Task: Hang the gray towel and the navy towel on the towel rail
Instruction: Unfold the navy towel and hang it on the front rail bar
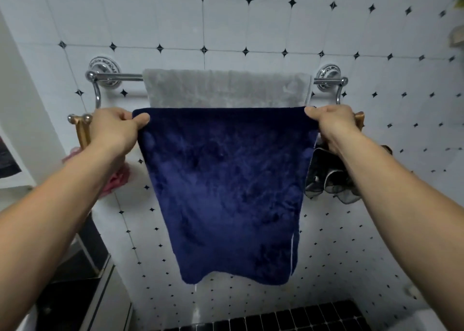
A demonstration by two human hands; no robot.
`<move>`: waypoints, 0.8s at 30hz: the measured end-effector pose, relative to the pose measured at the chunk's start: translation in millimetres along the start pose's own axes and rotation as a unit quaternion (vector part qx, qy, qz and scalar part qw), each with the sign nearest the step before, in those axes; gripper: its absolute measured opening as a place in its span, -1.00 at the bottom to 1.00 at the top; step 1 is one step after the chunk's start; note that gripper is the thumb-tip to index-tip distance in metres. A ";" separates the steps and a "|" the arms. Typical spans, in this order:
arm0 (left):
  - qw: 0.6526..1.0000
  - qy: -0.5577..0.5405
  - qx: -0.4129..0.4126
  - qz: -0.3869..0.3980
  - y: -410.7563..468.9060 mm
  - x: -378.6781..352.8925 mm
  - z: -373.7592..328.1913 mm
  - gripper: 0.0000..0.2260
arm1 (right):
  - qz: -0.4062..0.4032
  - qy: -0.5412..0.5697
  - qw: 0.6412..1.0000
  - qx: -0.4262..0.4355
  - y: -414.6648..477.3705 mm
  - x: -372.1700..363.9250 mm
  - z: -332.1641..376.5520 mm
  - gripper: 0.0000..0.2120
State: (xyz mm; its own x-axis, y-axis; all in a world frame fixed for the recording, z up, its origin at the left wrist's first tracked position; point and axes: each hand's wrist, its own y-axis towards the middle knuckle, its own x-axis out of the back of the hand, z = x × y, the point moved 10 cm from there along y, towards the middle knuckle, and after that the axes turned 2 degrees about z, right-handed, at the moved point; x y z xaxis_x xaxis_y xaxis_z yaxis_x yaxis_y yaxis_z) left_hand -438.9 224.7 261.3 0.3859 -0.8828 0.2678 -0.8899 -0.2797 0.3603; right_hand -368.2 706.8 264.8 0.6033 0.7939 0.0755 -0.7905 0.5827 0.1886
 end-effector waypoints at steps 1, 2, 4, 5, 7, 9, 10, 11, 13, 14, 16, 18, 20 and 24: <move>1.000 -0.010 -0.005 0.007 -0.9 -3.2 1.2 -0.61 | 0.014 -0.009 1.000 0.004 -0.8 -1.7 -3.4 -0.79; 1.000 -0.021 -0.007 0.017 -2.7 -5.8 3.1 -0.67 | 0.038 -0.010 0.999 0.000 -3.5 -5.8 -8.8 -0.81; 0.997 -0.071 0.002 0.039 -10.7 -12.7 10.0 -0.82 | 0.096 -0.007 0.995 -0.018 -11.9 -15.2 -23.8 -0.89; 0.992 -0.112 0.012 0.050 -16.3 -17.1 15.5 -0.89 | 0.126 -0.002 0.992 -0.021 -16.6 -20.7 -31.0 -0.93; 0.984 -0.156 0.032 0.078 -32.2 -31.3 32.3 -0.86 | 0.182 -0.008 0.983 -0.027 -27.2 -31.7 -49.7 -0.87; 0.982 -0.133 0.053 0.122 -48.8 -47.5 52.0 -0.77 | 0.212 -0.050 0.975 -0.040 -36.0 -38.9 -71.7 -0.86; 0.981 -0.115 0.069 0.142 -55.3 -53.5 62.8 -0.76 | 0.216 -0.064 0.973 -0.049 -38.9 -39.8 -83.0 -0.89; 0.978 -0.104 0.084 0.157 -59.5 -56.8 72.0 -0.76 | 0.213 -0.075 0.973 -0.056 -40.7 -39.1 -91.9 -0.93; 0.973 -0.104 0.105 0.175 -60.4 -58.3 80.7 -0.73 | 0.189 -0.082 0.976 -0.062 -38.3 -32.4 -102.4 -0.87; 0.972 -0.108 0.107 0.181 -57.8 -57.5 80.7 -0.73 | 0.174 -0.073 0.980 -0.060 -35.1 -27.7 -104.1 -0.84; 0.973 -0.104 0.096 0.181 -51.7 -52.7 76.1 -0.74 | 0.144 -0.048 0.987 -0.043 -29.7 -19.4 -101.6 -0.89; 0.977 -0.094 0.082 0.170 -45.7 -46.2 70.8 -0.68 | 0.129 -0.029 0.990 -0.039 -27.7 -17.8 -102.5 -0.93; 0.981 -0.086 0.078 0.156 -46.0 -41.7 68.7 -0.64 | 0.124 -0.027 0.991 -0.040 -30.0 -22.1 -104.5 -0.87; 0.984 -0.087 0.070 0.138 -46.2 -35.5 62.8 -0.73 | 0.131 -0.004 0.991 -0.036 -31.0 -29.3 -98.7 -0.82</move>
State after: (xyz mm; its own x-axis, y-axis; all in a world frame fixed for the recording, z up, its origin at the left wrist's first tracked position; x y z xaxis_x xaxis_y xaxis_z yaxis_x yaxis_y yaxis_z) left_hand -426.8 245.2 179.1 0.0874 -0.9802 0.1779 -0.9845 -0.0577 0.1658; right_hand -371.8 682.6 160.1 0.3763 0.9186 0.1205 -0.9257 0.3673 0.0903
